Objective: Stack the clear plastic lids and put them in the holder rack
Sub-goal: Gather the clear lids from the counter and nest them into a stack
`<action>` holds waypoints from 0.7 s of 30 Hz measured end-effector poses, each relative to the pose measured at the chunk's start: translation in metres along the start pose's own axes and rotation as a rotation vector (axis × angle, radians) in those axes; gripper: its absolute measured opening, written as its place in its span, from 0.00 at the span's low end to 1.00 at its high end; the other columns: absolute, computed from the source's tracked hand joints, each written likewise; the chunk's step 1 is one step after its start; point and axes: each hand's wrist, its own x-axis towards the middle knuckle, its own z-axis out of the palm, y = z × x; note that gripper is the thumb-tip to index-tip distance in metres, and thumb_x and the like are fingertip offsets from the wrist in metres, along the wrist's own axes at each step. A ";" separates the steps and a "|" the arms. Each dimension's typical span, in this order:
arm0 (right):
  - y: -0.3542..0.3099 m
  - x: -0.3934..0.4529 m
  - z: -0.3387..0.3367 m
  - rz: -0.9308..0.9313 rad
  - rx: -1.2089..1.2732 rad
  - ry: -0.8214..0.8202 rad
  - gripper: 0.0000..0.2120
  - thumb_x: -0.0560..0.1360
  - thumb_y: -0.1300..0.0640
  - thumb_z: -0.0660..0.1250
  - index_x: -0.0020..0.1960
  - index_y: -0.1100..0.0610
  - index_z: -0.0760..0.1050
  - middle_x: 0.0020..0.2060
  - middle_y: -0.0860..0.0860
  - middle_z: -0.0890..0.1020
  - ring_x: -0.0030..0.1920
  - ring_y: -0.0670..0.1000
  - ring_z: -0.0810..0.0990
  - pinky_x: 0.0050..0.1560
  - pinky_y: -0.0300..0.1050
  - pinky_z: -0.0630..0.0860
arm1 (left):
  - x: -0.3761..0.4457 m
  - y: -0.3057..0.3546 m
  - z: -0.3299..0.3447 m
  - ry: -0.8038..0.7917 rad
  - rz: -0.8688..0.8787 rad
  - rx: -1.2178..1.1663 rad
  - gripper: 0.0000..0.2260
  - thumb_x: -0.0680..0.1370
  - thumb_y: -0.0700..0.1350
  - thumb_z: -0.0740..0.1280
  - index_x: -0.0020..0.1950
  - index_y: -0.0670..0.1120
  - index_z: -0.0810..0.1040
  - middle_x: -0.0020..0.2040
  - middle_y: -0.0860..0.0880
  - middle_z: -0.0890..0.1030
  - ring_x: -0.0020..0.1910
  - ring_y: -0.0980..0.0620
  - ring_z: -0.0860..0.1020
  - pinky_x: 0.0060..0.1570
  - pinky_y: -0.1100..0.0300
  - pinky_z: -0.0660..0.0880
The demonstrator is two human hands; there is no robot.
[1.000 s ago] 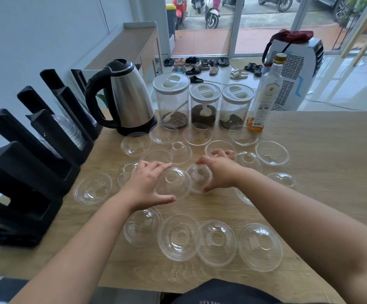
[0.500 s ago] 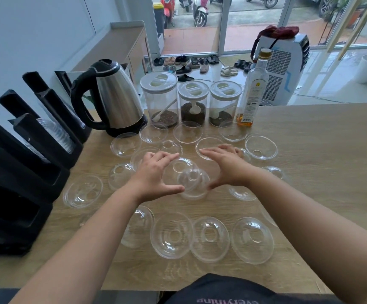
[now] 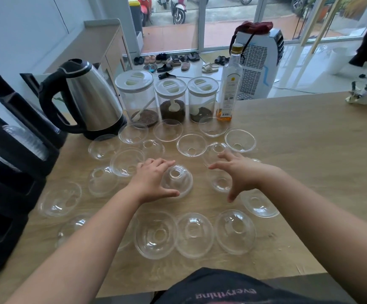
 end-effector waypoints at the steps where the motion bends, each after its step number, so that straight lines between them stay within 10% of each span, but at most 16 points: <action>1: -0.002 0.000 0.002 0.003 -0.025 -0.004 0.54 0.57 0.45 0.82 0.75 0.40 0.56 0.77 0.49 0.52 0.76 0.54 0.51 0.72 0.53 0.60 | -0.001 0.000 0.001 0.000 -0.003 -0.001 0.43 0.66 0.70 0.70 0.77 0.58 0.60 0.72 0.56 0.68 0.71 0.50 0.63 0.67 0.51 0.57; 14: -0.013 0.010 0.001 -0.038 -0.164 0.028 0.55 0.57 0.41 0.79 0.74 0.32 0.49 0.75 0.49 0.56 0.72 0.56 0.60 0.68 0.57 0.63 | -0.069 0.004 -0.036 -0.074 0.091 -0.326 0.43 0.61 0.71 0.73 0.74 0.64 0.63 0.68 0.63 0.68 0.68 0.61 0.66 0.71 0.53 0.65; 21: -0.016 0.013 -0.001 -0.066 -0.200 -0.017 0.54 0.58 0.44 0.78 0.72 0.29 0.47 0.71 0.48 0.59 0.70 0.56 0.61 0.64 0.57 0.66 | -0.109 0.017 -0.014 -0.354 0.235 0.185 0.57 0.58 0.66 0.77 0.76 0.69 0.44 0.79 0.57 0.49 0.76 0.50 0.51 0.75 0.52 0.53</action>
